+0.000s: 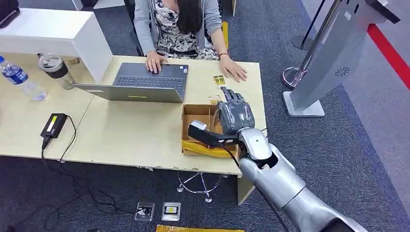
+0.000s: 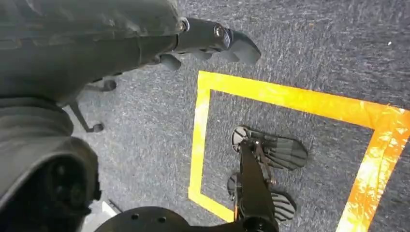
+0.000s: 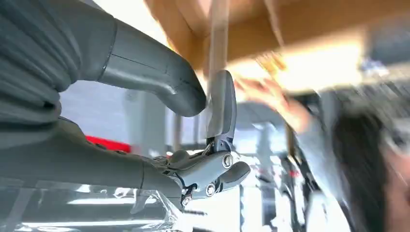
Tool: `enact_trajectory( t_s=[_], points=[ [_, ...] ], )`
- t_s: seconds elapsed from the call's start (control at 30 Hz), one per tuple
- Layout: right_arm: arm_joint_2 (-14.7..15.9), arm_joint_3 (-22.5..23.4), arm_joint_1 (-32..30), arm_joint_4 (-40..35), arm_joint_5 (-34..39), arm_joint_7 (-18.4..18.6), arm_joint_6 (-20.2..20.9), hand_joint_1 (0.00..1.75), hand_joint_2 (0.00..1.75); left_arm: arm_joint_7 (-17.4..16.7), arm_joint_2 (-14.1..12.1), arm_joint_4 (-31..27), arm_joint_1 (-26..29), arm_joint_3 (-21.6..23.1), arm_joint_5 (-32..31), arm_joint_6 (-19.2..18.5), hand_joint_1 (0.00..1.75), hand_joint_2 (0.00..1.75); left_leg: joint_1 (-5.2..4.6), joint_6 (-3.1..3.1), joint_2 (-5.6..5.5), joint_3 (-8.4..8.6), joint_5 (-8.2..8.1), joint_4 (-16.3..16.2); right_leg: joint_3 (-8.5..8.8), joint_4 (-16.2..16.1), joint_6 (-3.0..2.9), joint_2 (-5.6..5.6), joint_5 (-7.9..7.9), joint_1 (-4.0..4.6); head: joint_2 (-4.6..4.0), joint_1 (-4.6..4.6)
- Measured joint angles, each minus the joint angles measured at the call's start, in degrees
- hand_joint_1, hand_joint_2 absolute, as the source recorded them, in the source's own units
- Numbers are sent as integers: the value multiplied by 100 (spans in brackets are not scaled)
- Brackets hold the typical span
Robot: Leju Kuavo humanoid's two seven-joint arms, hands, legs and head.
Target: Pass the card to the sensor for recognition and then transmit it.
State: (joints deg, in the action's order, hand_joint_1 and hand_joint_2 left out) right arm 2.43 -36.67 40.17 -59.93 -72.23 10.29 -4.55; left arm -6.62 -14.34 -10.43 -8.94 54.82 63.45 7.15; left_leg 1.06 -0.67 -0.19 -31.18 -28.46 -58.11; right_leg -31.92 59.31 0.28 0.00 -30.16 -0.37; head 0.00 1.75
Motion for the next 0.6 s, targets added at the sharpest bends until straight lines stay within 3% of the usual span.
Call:
enact_trajectory(
  t_s=[0.2,0.33,0.6],
  points=[
    [-190,278,673,-6,819,-522,-549,175,175,61,9,0,0,4,-122,-39,0,0,0,0,-1,-3,3,0,-2,0,-1,-2,1,1,0,0],
    [-374,330,998,316,1013,-570,-835,175,175,61,15,0,-11,31,-199,-98,0,0,0,-1,0,-2,3,0,-3,1,-1,0,1,1,0,-2],
    [-752,334,1483,1271,1062,-620,-942,175,175,61,44,0,-63,66,-363,-122,0,0,1,-1,-3,-7,4,0,-7,2,-1,-4,1,1,0,0]
  ],
)
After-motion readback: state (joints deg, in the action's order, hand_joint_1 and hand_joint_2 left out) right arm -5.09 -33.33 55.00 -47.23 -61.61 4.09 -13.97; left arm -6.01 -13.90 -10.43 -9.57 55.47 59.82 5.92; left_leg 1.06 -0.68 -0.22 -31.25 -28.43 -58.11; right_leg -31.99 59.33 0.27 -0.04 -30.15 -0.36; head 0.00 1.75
